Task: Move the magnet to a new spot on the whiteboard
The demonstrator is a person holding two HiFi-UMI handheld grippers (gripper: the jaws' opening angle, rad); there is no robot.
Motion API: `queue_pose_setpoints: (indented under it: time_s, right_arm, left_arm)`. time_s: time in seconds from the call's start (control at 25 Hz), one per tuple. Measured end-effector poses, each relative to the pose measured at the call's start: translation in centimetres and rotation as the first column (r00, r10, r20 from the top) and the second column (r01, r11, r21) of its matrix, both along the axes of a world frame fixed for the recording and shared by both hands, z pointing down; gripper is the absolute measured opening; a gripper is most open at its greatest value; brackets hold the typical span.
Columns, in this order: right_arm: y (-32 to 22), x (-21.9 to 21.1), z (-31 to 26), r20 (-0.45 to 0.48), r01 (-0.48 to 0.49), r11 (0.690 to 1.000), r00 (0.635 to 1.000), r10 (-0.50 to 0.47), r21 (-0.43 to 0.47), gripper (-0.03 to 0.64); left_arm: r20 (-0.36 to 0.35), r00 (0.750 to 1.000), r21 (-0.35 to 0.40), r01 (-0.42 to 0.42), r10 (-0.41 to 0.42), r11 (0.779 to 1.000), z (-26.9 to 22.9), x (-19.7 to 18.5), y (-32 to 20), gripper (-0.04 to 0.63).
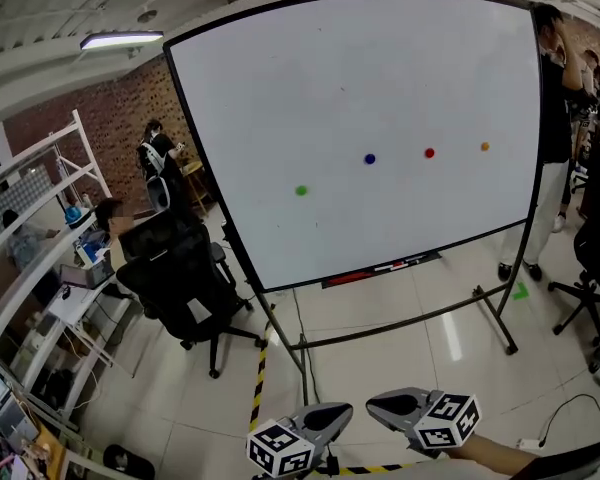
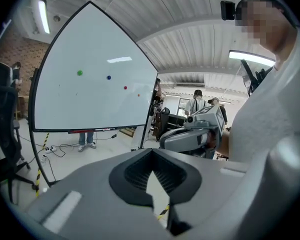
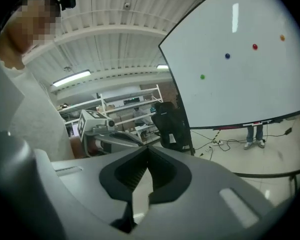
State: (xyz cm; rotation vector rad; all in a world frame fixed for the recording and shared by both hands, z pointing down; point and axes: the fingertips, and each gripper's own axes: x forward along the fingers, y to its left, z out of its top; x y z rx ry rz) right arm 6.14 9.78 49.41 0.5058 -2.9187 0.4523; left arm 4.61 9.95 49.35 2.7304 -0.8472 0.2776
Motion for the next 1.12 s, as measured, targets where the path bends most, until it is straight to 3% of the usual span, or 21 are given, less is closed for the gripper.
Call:
queue_pose_setpoints:
  time_s: [0.16, 0.32, 0.56, 1.12]
  right_arm:
    - [1.0, -1.8, -1.4, -0.003, -0.005, 1.000, 1.000, 0.005, 0.009, 0.003]
    - [1.8, -4.8, -2.8, 0.002, 0.014, 1.000, 1.000, -0.014, 0.027, 0.004]
    - [4.2, -7.6, -3.0, 0.016, 0.026, 1.000, 1.000, -0.026, 0.017, 0.003]
    - [5.0, -8.9, -1.9, -0.018, 0.019, 1.000, 1.000, -0.019, 0.021, 0.003]
  left_arm:
    - [0.009, 1.000, 0.025, -0.031, 0.030, 0.999, -1.5, -1.2, 1.4, -0.017]
    - [-0.009, 1.000, 0.032, -0.005, 0.005, 0.999, -2.9, -4.4, 2.4, -0.017]
    - [-0.016, 1.000, 0.020, -0.014, 0.014, 1.000, -2.8, -6.2, 4.6, -0.017]
    - [-0.043, 0.999, 0.039, -0.018, 0.019, 0.999, -1.2, -7.9, 5.1, -0.017]
